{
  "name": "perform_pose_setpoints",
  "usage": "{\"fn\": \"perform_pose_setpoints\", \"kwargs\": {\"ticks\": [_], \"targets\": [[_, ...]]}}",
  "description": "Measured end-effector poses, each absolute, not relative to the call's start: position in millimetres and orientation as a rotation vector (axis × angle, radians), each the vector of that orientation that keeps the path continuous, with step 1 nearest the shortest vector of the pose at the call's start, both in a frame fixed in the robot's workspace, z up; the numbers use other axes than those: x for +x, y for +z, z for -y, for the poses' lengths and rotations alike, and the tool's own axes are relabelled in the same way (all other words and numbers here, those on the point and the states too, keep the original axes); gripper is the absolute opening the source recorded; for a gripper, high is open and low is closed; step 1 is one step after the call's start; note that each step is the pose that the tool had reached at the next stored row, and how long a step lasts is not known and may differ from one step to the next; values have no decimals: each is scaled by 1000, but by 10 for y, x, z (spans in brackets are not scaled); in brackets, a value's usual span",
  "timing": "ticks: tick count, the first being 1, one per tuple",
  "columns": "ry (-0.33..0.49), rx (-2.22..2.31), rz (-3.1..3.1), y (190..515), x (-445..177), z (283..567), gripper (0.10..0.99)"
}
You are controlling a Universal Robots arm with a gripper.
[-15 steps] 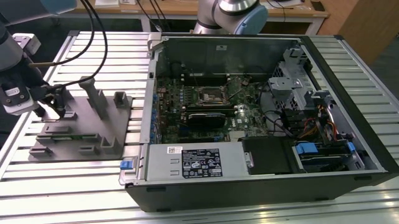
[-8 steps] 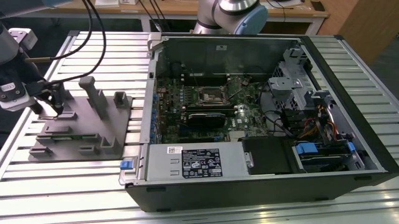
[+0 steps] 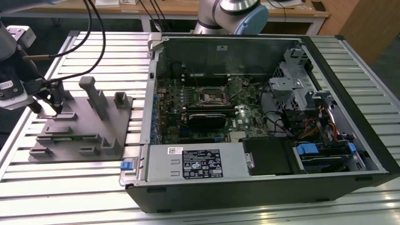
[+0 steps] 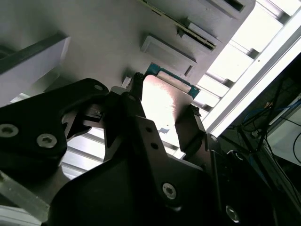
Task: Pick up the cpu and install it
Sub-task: 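Pick up the cpu and move it towards the insertion slot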
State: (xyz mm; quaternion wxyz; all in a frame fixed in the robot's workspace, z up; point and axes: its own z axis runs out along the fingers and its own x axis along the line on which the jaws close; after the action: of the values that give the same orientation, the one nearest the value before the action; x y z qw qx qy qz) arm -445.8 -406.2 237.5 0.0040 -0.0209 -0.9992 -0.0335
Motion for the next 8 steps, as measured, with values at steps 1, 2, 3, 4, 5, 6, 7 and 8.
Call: {"fn": "perform_pose_setpoints", "kwargs": {"ticks": [1,2,3,4,5,6,7,8], "targets": [[-105,-66,3131,2378,-4458,4062,529],[-105,-66,3131,2379,-4458,4062,529],[-105,-66,3131,2381,-4458,4062,529],[-105,-66,3131,2384,-4458,4062,529],[-105,-66,3131,2387,-4458,4062,529],[-105,-66,3131,2392,-4458,4062,529],[-105,-66,3131,2398,-4459,4062,529],[-105,-66,3131,2406,-4458,4062,529]]}}
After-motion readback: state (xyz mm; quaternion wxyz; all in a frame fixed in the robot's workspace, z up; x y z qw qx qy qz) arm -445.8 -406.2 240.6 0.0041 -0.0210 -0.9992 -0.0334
